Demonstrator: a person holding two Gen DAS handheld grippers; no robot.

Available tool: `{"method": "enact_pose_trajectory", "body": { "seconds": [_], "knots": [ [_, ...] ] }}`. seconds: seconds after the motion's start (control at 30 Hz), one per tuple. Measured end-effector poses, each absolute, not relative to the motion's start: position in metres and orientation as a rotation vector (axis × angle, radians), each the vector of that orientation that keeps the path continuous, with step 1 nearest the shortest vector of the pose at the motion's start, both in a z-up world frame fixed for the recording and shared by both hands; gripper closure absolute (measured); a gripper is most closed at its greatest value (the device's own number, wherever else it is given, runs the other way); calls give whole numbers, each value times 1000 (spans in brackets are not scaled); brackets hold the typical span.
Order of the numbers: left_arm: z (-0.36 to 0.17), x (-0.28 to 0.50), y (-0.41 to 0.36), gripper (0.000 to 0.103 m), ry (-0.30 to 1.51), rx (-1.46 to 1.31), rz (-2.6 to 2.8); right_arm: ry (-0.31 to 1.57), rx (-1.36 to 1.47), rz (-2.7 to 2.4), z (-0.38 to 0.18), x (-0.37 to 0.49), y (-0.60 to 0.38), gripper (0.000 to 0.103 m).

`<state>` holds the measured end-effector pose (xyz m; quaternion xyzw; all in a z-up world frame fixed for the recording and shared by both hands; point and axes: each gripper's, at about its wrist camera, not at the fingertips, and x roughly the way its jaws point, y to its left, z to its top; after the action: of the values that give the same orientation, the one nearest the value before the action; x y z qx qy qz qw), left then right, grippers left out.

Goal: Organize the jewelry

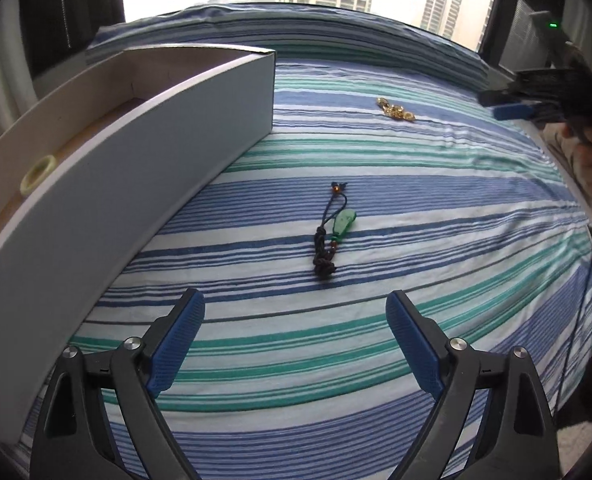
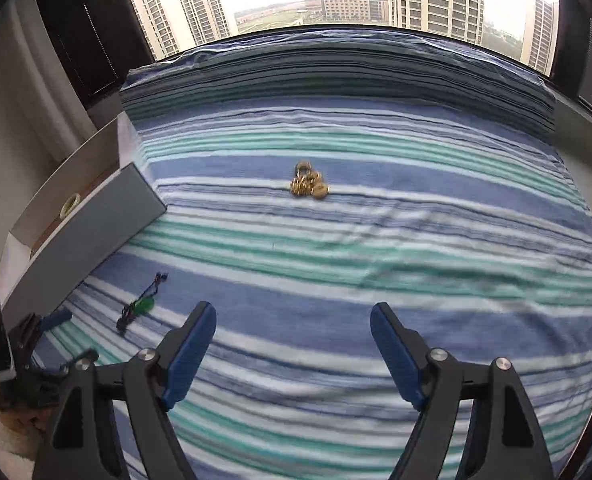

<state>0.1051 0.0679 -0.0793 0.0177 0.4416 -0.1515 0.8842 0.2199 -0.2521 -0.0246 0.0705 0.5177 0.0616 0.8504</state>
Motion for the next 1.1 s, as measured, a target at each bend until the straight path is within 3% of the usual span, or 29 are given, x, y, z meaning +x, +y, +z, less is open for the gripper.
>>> {"method": "enact_pose_trajectory", "body": {
  "seconds": [0.07,0.13,0.37,0.53,0.57,0.6,0.83,1.1],
  "knots": [
    [-75,101,75,10,907,37,-301,1160,296,138,-45,268,-263,58],
    [-74,99,82,9,899,35,-279,1209,384,141,-66,307,-263,59],
    [-83,104,105,9,928,-32,-238,1248,223,64,-108,367,-232,59],
    [-91,105,109,9,952,-49,-234,1265,49,60,-127,373,-209,69],
    [-91,104,109,9,952,-48,-234,1246,12,48,-127,373,-206,74],
    [-91,104,109,9,952,-45,-233,1250,-17,30,-129,373,-205,90],
    [-82,90,110,9,929,-15,-225,1217,68,96,-99,337,-218,92],
    [-79,74,102,9,931,10,-246,1257,-22,267,-67,211,-212,92]
  ]
}}
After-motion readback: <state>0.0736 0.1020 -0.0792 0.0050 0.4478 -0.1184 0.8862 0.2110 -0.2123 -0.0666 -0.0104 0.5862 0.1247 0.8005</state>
